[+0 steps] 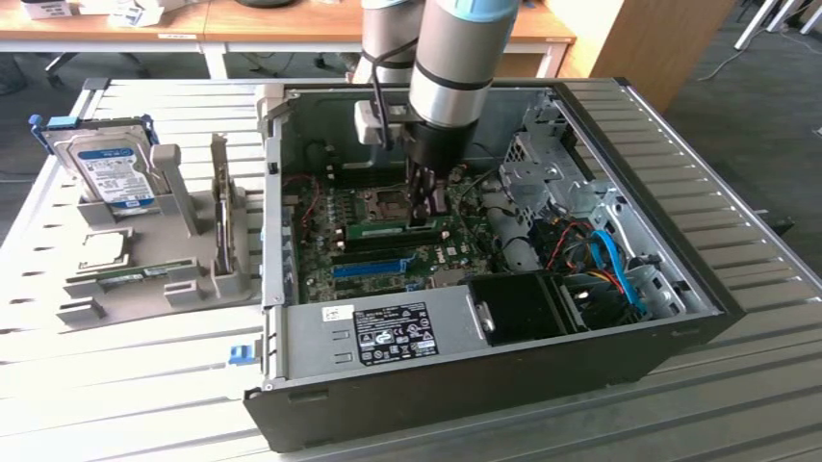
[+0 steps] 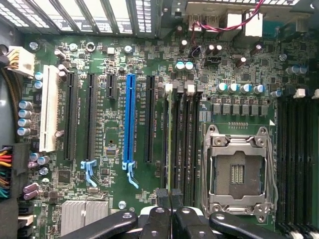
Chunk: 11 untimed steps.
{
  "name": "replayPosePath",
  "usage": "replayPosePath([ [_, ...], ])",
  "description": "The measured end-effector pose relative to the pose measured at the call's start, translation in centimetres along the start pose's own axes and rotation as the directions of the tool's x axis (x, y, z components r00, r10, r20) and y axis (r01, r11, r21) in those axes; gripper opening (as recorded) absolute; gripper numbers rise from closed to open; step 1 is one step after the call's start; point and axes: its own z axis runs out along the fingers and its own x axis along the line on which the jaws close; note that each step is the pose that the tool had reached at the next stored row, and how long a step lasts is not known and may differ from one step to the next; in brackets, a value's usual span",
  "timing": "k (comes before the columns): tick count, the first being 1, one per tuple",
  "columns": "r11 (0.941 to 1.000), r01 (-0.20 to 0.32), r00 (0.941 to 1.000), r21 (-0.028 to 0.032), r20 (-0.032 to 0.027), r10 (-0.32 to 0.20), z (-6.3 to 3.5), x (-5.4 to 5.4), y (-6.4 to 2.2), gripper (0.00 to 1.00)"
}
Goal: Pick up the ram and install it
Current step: 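Insert the ram into the slot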
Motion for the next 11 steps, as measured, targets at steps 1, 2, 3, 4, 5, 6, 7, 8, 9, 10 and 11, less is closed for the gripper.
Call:
replayPosePath([
  [1,1.0,0.0,1.0,0.0,-0.0001,0.0,0.07,0.0,0.0,0.12],
  [2,1.0,0.0,1.0,0.0,0.0,0.0,0.13,0.01,-0.01,0.12],
  [3,1.0,0.0,1.0,-0.0001,-0.0002,0.0,0.14,0.01,0.0,0.12],
  [4,1.0,0.0,1.0,-0.0001,-0.0003,0.0,0.14,0.01,0.0,0.12],
  [5,1.0,0.0,1.0,-0.0001,-0.0003,0.0,0.14,0.01,0.0,0.12],
  [6,1.0,0.0,1.0,-0.0001,-0.0002,0.0,0.15,0.01,0.0,0.12],
  [7,1.0,0.0,1.0,0.0,-0.0001,0.0,0.16,0.01,-0.01,0.12],
  [8,1.0,-0.001,1.0,0.0,0.0,0.001,0.17,0.01,-0.01,0.12],
  [9,1.0,-0.001,1.0,0.0,0.0,0.001,0.17,0.01,0.0,0.12],
  [10,1.0,-0.001,1.0,0.0,0.0,0.001,0.17,0.01,0.0,0.12],
  [11,1.0,-0.001,1.0,0.0,0.0,0.001,0.17,0.01,0.0,0.12],
])
